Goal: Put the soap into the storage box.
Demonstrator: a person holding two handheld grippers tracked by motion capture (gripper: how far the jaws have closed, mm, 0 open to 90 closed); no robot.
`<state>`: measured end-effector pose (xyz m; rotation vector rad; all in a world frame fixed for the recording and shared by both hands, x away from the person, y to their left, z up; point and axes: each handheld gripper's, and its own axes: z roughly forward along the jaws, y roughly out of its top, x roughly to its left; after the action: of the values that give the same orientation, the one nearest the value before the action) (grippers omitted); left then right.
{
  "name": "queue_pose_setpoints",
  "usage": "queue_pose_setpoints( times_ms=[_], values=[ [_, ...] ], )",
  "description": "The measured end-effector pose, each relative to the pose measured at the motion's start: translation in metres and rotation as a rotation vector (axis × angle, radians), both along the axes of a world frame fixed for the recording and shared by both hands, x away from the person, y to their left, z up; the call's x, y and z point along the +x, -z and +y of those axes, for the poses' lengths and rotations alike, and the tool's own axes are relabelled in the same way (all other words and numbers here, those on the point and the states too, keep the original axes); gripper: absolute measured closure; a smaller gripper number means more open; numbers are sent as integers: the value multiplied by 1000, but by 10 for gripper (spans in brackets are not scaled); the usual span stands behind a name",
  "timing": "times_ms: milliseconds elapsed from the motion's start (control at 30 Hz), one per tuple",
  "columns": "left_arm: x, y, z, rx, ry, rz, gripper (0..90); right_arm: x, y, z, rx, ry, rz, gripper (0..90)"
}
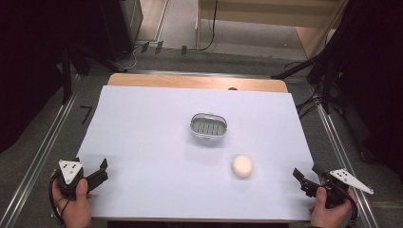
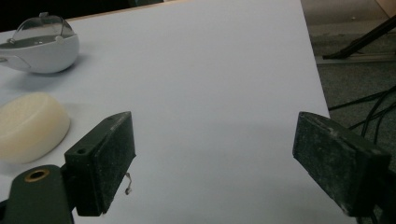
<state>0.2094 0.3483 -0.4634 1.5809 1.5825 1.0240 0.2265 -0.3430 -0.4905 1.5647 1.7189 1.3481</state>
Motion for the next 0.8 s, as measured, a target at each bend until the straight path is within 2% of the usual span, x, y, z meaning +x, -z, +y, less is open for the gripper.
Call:
queue_pose_setpoints(
  times_ms=[67,233,367,500,667,800],
  values=[
    [-1,0,2,-20,5,-16,142,1,0,0,-2,-2,7,141],
    [-2,0,3,-28,21,-18,142,2,0,1,-5,-1,10,162],
    [-3,0,2,-14,0,-25,142,2,0,-1,9,-4,5,162],
    [-3,0,2,-25,-4,-31,142,2,1,-1,15,-6,6,165],
    [-2,0,1,-14,8,-18,143,1,0,1,5,-24,-4,168],
    [-2,0,2,-17,11,-16,143,1,0,-1,32,-74,13,169]
  ],
)
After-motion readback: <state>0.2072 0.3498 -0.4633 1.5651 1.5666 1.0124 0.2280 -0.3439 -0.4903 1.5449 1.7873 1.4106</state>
